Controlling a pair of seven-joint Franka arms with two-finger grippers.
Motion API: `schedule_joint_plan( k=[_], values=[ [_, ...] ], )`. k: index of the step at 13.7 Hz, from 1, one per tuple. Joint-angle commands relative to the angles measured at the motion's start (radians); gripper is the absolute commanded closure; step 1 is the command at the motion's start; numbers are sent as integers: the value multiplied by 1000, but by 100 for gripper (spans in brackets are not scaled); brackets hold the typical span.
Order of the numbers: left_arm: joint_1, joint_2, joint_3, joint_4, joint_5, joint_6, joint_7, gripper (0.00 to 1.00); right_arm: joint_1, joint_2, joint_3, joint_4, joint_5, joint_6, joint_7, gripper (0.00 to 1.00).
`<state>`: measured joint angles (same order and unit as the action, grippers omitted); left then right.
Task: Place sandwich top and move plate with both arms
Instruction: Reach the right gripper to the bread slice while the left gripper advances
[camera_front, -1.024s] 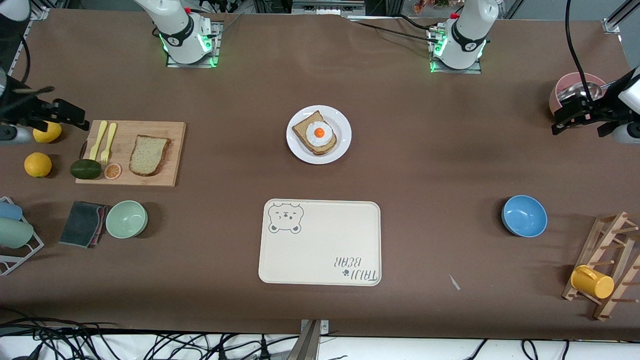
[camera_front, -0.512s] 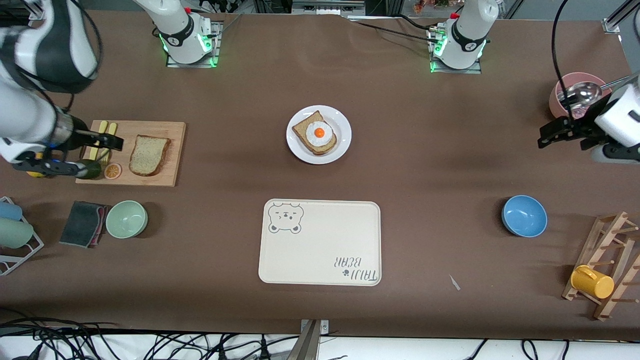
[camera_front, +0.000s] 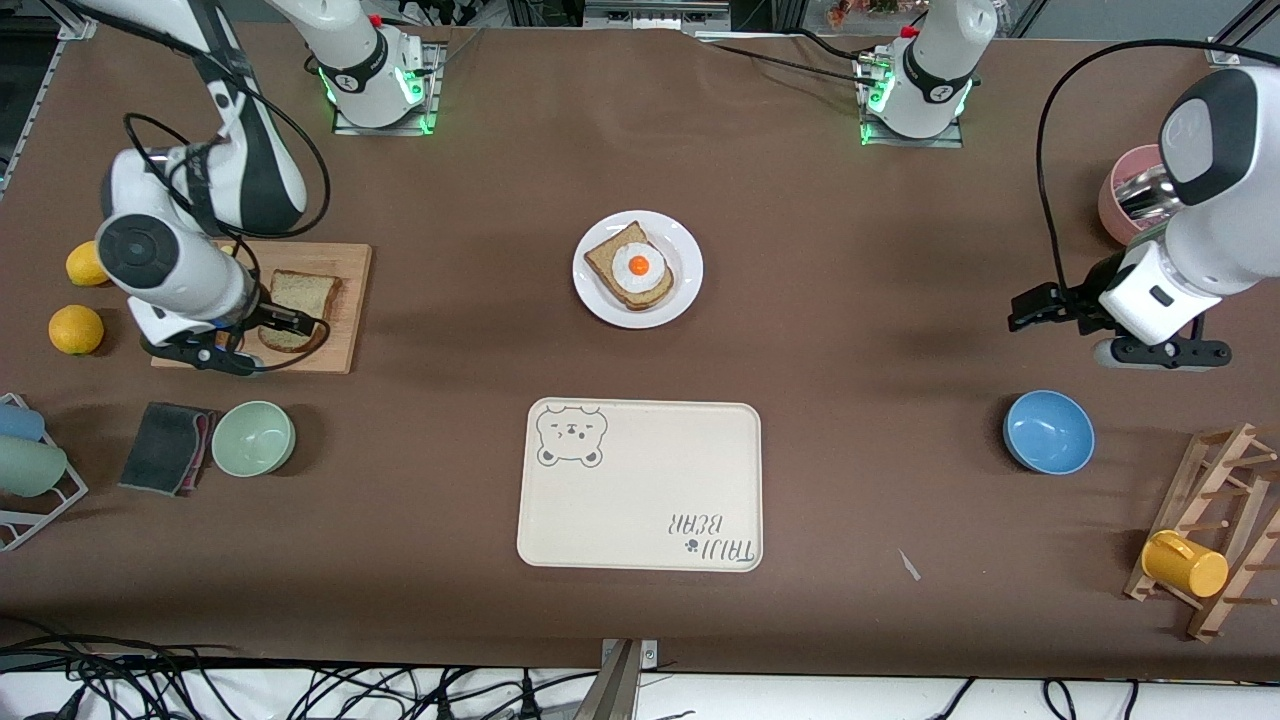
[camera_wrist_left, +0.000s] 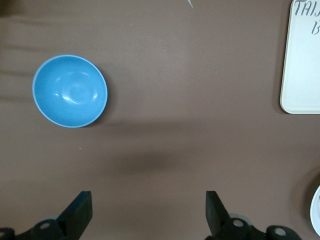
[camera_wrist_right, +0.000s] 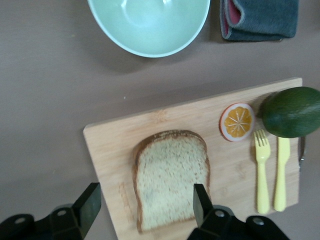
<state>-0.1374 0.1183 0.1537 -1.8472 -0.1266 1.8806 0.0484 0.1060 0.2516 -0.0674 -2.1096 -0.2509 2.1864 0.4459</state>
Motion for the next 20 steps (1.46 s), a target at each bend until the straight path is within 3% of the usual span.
schedule_joint_plan(
  k=[1, 6, 9, 11, 14, 15, 16, 17, 20],
  values=[
    [-5, 53, -9, 5, -88, 20, 7, 0, 10, 67, -2, -6, -41, 82, 117, 22],
    [-7, 132, -39, 20, -156, 90, -7, 0, 30, 147, -8, -6, -122, 107, 241, 28],
    [-7, 156, -39, 29, -281, 92, -1, 0, 30, 166, -9, -7, -125, 104, 244, 34],
    [-17, 167, -40, 32, -288, 92, -7, 0, 30, 166, -12, -7, -125, 96, 246, 45],
    [-43, 182, -40, 32, -294, 89, -10, 0, 29, 175, -12, -13, -125, 95, 247, 73],
    [-51, 193, -40, 32, -321, 89, -10, 0, 26, 182, -12, -13, -125, 96, 247, 76],
    [-51, 204, -40, 32, -361, 84, 1, 0, 26, 187, -12, -13, -125, 96, 247, 93],
    [-48, 208, -42, 34, -381, 81, 4, 0, 26, 186, -12, -13, -125, 93, 246, 100],
    [-60, 227, -77, 34, -433, 81, 7, 0, 26, 187, -11, -9, -123, 82, 246, 100]
  ],
)
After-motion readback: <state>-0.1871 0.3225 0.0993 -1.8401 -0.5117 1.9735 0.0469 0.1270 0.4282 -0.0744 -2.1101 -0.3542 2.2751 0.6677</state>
